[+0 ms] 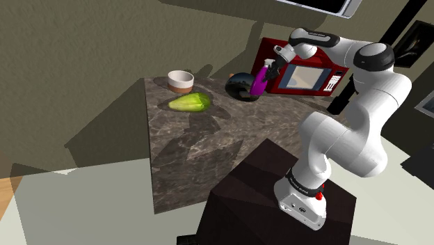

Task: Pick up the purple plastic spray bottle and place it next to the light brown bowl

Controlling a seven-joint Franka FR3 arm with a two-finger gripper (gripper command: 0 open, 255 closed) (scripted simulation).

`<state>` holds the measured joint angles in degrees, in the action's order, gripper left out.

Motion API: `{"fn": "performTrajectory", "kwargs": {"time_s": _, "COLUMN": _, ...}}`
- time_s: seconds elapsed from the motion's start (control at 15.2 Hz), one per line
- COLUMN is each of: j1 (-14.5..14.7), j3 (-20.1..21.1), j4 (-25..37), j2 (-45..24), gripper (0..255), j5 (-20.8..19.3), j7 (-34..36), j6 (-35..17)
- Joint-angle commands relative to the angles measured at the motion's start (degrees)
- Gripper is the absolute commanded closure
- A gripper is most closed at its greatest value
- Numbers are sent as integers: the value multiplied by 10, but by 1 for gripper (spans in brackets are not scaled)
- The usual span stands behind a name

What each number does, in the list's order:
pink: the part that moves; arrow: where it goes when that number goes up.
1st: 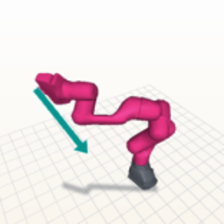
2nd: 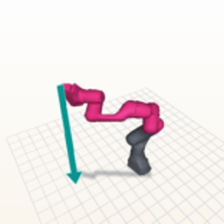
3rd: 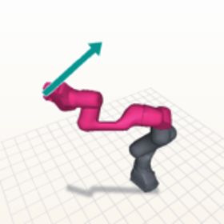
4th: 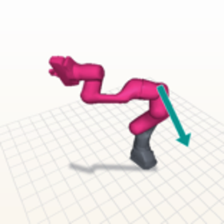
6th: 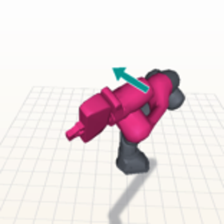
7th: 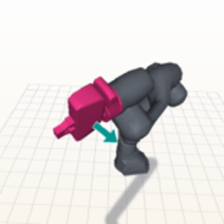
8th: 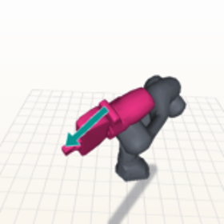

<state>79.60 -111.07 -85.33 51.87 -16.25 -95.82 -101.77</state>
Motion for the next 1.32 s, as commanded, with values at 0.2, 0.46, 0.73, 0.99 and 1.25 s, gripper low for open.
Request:
{"fn": "performTrajectory", "kwargs": {"time_s": 0.2, "j1": 2, "j3": 10, "j4": 22, "j2": -12, "gripper": 255, "j5": 9, "j7": 6, "j6": 27}}
{"fn": "performTrajectory", "kwargs": {"time_s": 0.46, "j1": 5, "j3": 18, "j4": 42, "j2": -21, "gripper": 255, "j5": 17, "j7": 11, "j6": 50}}
{"fn": "performTrajectory", "kwargs": {"time_s": 0.73, "j1": 10, "j3": 24, "j4": 65, "j2": -29, "gripper": 255, "j5": 23, "j7": 16, "j6": 74}}
{"fn": "performTrajectory", "kwargs": {"time_s": 0.99, "j1": 17, "j3": 29, "j4": 91, "j2": -35, "gripper": 255, "j5": 29, "j7": 21, "j6": 99}}
{"fn": "performTrajectory", "kwargs": {"time_s": 1.25, "j1": 27, "j3": 32, "j4": 121, "j2": -41, "gripper": 255, "j5": 33, "j7": 27, "j6": 126}}
